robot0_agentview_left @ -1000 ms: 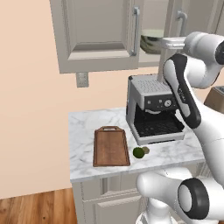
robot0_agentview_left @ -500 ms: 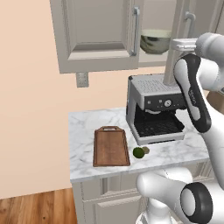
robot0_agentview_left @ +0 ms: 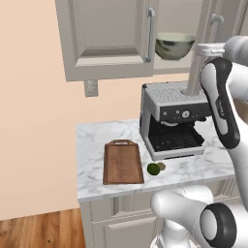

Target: Open the cabinet. Place the bowl and condiment on the counter. Then place the lime and garlic on the cutting board.

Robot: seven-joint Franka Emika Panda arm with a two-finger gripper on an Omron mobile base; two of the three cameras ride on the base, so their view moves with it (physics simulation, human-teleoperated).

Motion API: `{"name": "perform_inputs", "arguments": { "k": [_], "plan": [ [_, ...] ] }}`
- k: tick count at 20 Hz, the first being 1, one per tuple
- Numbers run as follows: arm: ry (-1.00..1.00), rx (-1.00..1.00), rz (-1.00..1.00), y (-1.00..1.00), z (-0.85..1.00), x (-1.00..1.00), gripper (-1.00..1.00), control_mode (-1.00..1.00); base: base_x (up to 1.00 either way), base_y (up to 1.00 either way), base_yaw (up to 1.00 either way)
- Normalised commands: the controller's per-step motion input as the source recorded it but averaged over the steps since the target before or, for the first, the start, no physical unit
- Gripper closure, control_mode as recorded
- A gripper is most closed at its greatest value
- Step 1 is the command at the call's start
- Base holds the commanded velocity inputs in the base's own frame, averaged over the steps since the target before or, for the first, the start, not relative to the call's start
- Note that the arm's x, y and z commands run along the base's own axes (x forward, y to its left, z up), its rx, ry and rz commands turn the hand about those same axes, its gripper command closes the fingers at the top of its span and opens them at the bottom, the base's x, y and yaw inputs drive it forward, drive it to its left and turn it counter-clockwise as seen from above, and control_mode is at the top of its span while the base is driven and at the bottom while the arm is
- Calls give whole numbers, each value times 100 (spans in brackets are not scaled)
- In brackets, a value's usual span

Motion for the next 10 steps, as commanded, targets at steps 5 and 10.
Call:
{"name": "perform_inputs", "arguments": {
  "k": [5,10],
  "plan": [
    [0,0,0,-6,-5,-4,-100,-100,0,0,0],
    [0,0,0,-1,0,-6,-100,-100,0,0,0]
  ]
}}
